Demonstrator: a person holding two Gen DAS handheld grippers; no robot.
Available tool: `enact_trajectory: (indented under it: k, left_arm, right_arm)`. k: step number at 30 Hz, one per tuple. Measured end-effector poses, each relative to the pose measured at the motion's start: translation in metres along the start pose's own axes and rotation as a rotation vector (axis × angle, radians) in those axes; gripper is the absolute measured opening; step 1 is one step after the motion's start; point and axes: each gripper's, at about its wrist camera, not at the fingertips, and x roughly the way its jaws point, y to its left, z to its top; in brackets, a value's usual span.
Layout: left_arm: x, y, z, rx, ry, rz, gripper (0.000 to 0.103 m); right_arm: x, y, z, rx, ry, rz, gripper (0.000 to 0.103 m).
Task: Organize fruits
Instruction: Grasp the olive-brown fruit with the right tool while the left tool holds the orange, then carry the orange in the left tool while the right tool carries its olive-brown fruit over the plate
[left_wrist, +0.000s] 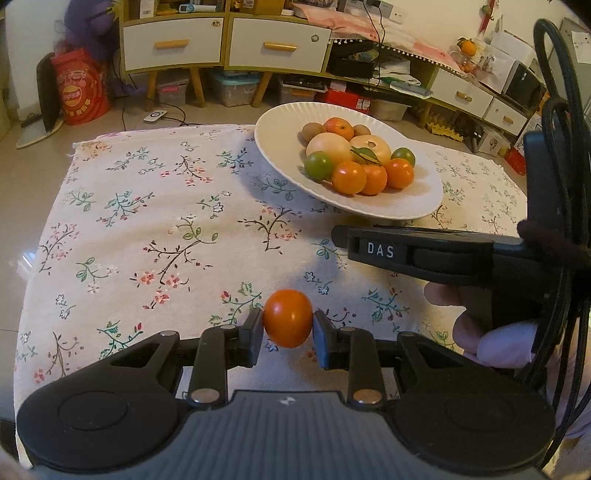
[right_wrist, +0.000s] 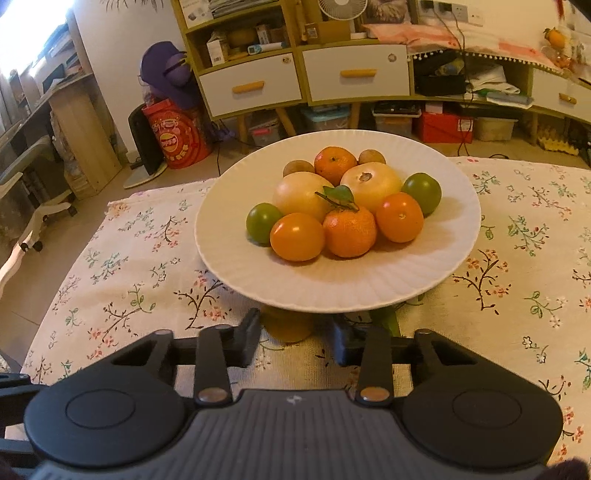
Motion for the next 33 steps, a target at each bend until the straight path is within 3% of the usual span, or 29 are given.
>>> enact_trajectory:
  k: [18, 33]
  left_arm:
    - [-0.004, -0.007, 0.002, 0.002, -0.014, 0.011, 0.007]
    - [-0.005, -0.022, 0.008, -0.007, -0.027, 0.007, 0.007]
  right_arm:
    - [-0.017, -0.004, 0.001, -0.066, 0.062, 0.013, 0.028]
    - [-0.043, -0.030, 0.003, -0.092, 0.074, 0.027, 0.028]
